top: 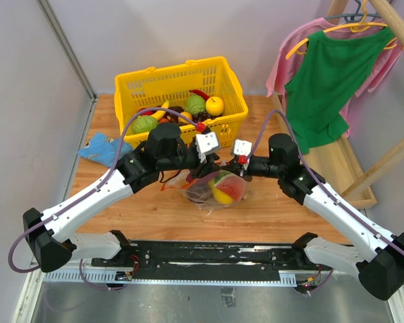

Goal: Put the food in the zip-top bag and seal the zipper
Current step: Zip the zipper food storage bag at the center of the board.

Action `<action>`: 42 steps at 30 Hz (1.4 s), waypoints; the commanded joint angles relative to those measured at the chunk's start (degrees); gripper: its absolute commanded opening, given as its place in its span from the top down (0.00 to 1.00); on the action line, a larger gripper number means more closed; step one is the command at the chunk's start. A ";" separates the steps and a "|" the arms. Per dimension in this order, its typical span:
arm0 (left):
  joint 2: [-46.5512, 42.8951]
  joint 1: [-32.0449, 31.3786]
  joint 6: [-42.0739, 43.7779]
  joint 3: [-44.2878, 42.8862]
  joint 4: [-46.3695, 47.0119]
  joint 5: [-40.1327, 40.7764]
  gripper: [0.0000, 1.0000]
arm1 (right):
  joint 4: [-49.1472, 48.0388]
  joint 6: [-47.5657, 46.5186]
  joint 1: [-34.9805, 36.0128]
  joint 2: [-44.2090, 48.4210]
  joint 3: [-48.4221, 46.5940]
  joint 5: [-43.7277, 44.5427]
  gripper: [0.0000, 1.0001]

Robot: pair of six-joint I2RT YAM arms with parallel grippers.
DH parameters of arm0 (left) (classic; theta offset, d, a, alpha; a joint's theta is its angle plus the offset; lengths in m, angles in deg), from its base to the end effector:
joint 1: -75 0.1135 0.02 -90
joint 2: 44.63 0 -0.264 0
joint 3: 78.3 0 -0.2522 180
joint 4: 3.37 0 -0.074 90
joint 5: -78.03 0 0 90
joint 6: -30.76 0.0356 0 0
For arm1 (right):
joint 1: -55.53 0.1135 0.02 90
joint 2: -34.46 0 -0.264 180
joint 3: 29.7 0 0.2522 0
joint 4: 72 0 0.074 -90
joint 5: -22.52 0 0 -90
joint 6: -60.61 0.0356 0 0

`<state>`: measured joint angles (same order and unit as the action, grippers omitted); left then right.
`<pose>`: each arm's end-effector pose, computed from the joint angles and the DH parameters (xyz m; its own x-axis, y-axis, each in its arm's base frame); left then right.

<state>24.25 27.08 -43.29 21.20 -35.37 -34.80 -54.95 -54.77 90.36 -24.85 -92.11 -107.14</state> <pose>0.1721 -0.2112 0.3734 0.0306 0.3441 -0.9384 0.9562 0.2633 0.1277 0.1803 0.1532 0.3297 0.2276 -0.2436 -0.9428 -0.9414 0.1923 -0.2770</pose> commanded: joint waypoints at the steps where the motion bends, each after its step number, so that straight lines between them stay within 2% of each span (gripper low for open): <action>1: -0.47 -0.51 0.42 0.37 4.99 -0.15 0.57 | -0.52 -1.43 -1.23 -0.38 -2.04 -3.09 0.99; 8: 1.08 -0.51 3.23 -0.32 5.83 -1.49 0.52 | 0.02 -2.59 -1.18 -0.14 -2.03 -3.39 0.99; 19: 3.67 -0.51 6.97 -1.92 3.61 -4.60 0.55 | 0.74 -3.61 -1.20 0.17 -1.99 -3.37 0.99; 23: 3.98 -0.51 7.44 -2.22 2.91 -5.02 0.65 | 0.84 -3.77 -1.18 0.26 -1.98 -3.23 0.99; 28: 3.44 -0.51 8.17 -2.45 0.96 -3.87 0.92 | 1.45 -4.44 -1.17 0.55 -1.91 -2.60 0.99; 30: 2.92 -0.51 8.46 -2.14 0.36 -3.43 0.99 | 1.46 -4.47 -1.18 0.80 -1.81 -2.18 0.99; 42: 0.76 -0.42 8.86 -0.86 -4.13 0.93 1.00 | -0.01 -3.61 -1.78 2.44 -0.50 -0.47 0.99</action>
<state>26.92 26.79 -35.16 20.65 -36.22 -37.05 -52.80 -58.14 90.34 -24.48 -92.13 -107.95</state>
